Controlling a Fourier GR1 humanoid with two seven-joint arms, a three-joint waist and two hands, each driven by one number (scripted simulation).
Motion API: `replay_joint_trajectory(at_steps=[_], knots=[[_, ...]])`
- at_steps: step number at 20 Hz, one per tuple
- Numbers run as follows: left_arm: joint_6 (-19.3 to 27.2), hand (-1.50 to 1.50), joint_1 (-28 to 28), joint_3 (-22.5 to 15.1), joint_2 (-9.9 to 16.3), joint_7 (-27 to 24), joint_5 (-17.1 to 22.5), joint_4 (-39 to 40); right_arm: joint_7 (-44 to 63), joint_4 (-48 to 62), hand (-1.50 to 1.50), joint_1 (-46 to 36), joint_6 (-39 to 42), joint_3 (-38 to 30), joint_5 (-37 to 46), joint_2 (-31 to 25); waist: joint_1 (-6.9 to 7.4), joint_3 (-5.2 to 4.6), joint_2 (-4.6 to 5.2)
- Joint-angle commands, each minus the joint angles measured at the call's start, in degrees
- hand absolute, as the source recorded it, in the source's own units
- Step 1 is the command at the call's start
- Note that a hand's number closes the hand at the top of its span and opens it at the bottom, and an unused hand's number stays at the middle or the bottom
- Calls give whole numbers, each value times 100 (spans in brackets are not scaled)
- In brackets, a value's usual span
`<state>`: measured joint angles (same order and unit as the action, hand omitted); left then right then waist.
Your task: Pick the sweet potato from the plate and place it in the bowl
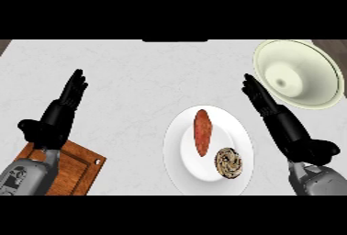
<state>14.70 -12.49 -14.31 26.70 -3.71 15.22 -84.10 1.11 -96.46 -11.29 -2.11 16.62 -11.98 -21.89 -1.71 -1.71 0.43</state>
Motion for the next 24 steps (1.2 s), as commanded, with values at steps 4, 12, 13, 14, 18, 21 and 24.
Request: replay_joint_trajectory(at_steps=[4,12,13,14,18,21,24], knots=[[300,0,-250,186,191,114,-314,-11,-1062,765,150,-317,1771,-384,-1745,335,443,226,64],[738,0,-235,-16,-12,464,-635,-109,-2929,3011,-150,-578,2915,-1579,-2018,148,481,228,107],[553,0,-163,161,277,618,-498,-274,-3272,3045,-150,-543,3446,-1570,-1832,-201,463,216,41],[497,0,-433,218,330,772,-482,-185,-3468,3369,-150,-973,3462,-1531,-1531,-209,514,215,76],[766,0,-314,-57,-24,744,-766,-64,-4540,3871,-150,-1081,3943,-1312,-321,-841,376,196,44],[664,0,-495,16,153,1064,-748,-308,-4443,4045,-150,-1637,3792,-1036,237,-1120,422,191,16],[837,0,-452,-66,-19,1105,-902,-284,-4292,3900,-150,-1860,3502,-616,876,-1301,349,181,-8]])
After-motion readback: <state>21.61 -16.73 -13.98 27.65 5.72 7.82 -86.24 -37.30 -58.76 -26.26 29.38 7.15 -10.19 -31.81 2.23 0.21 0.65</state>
